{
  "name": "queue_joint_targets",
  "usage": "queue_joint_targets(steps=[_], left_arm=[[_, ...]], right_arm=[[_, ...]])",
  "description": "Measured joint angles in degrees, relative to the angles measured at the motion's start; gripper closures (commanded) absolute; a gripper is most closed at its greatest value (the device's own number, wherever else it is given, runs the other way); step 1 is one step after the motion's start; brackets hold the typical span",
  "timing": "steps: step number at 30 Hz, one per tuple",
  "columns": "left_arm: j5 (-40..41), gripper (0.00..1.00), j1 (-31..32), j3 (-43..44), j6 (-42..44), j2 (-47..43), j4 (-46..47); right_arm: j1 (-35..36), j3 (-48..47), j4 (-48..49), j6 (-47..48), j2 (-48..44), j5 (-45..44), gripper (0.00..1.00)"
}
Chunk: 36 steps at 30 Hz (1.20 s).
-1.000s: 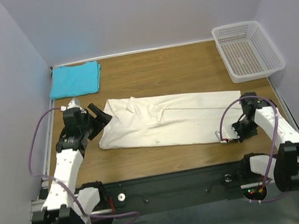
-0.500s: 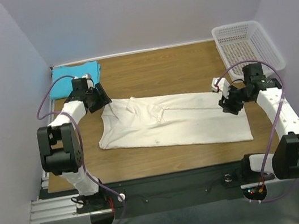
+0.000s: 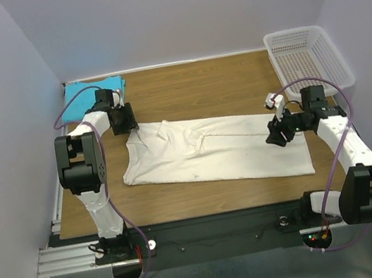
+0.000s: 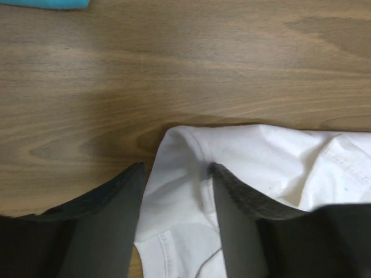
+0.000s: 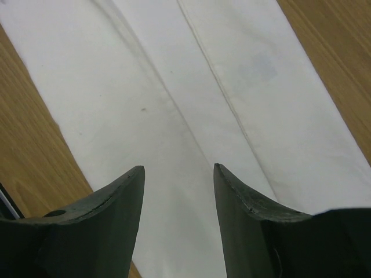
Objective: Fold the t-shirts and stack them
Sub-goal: Fold the tshirt
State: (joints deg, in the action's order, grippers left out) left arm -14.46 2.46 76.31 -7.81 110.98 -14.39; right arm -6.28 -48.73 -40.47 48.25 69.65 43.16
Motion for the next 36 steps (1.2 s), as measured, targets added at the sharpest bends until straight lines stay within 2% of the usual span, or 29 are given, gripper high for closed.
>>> queue_joint_targets(steps=[4,5,7,8,18,22,27,32,36], left_arm=[[-0.63,0.6,0.07,0.35,1.6,1.51,-1.64],[-0.79,0.71,0.13,0.66,1.7,1.79,-1.97],[-1.03,0.86,0.2,1.53,2.47,2.27,-2.6],[-1.07,1.0,0.31,1.92,2.62,2.62,-2.67],[0.0,1.0,1.33,6.23,3.76,4.37,-4.63],[1.46,1.0,2.45,10.99,4.81,4.87,-5.64],[3.28,1.0,5.14,23.39,5.88,9.94,-6.78],[4.55,1.0,7.15,41.31,5.86,21.62,-8.96],[4.46,1.0,7.56,52.28,4.9,29.77,-10.16]], right_arm=[[0.0,1.36,1.99,-2.12,-0.66,0.87,0.43],[0.0,1.6,2.43,-2.56,-0.72,0.98,0.43],[0.0,1.79,2.8,-3.32,-0.83,1.09,0.43],[0.0,1.86,3.3,-3.76,-1.05,1.22,0.43],[0.0,1.86,5.18,-5.27,-1.97,1.9,0.43],[0.0,1.86,5.49,-5.68,-1.97,2.05,0.43],[0.0,1.86,6.29,-6.21,-1.97,2.1,0.43],[0.0,1.86,6.91,-6.78,-2.01,2.05,0.43],[-0.02,1.86,7.93,-7.65,-2.1,1.66,0.43]])
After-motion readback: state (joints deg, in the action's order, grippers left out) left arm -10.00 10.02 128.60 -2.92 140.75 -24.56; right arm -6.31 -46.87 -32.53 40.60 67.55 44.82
